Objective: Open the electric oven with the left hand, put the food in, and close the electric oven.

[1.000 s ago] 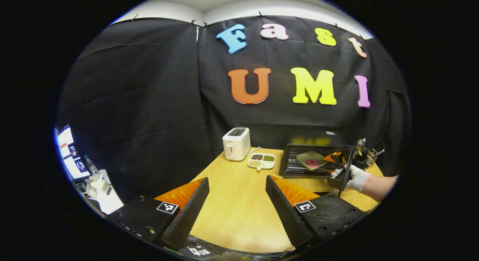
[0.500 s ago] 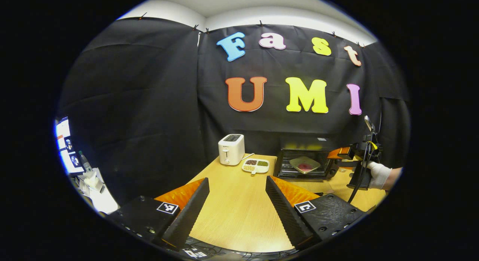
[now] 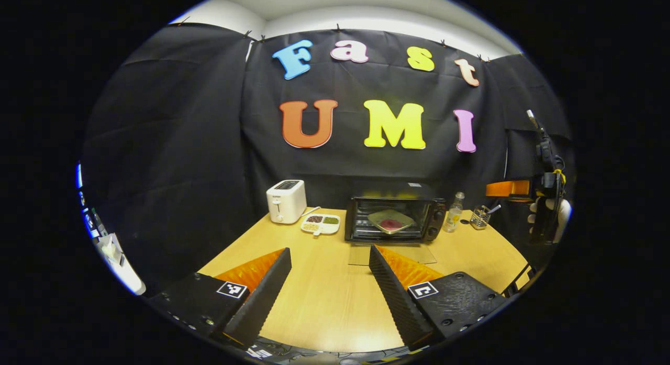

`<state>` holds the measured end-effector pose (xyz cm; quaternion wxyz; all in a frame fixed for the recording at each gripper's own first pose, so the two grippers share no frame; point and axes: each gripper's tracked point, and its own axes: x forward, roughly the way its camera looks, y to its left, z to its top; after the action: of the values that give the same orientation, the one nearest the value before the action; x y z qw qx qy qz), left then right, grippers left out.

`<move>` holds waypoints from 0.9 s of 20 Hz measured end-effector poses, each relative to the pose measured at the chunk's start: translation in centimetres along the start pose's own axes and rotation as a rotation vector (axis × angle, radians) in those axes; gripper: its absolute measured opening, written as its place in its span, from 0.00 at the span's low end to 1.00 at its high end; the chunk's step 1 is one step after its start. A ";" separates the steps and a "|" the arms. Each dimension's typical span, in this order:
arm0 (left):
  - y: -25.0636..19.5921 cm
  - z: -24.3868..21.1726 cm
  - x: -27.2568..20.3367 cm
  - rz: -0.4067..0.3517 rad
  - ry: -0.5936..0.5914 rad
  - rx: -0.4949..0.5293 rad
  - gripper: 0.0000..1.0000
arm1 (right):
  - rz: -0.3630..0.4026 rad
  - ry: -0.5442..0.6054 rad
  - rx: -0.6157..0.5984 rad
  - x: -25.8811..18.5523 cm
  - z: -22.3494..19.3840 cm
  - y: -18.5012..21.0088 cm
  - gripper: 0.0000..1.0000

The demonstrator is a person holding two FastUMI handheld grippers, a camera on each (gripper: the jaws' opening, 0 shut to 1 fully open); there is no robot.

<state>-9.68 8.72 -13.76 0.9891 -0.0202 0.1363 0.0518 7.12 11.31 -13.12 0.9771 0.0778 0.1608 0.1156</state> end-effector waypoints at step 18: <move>-16.4 -16.0 8.1 -0.107 0.318 0.088 0.98 | -0.194 -0.039 -0.109 -17.2 -0.9 -17.3 0.95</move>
<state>-4.41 -7.70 -30.89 0.9563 0.0081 0.2921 -0.0110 -5.54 -9.54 -12.11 0.9894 0.0108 0.1420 0.0274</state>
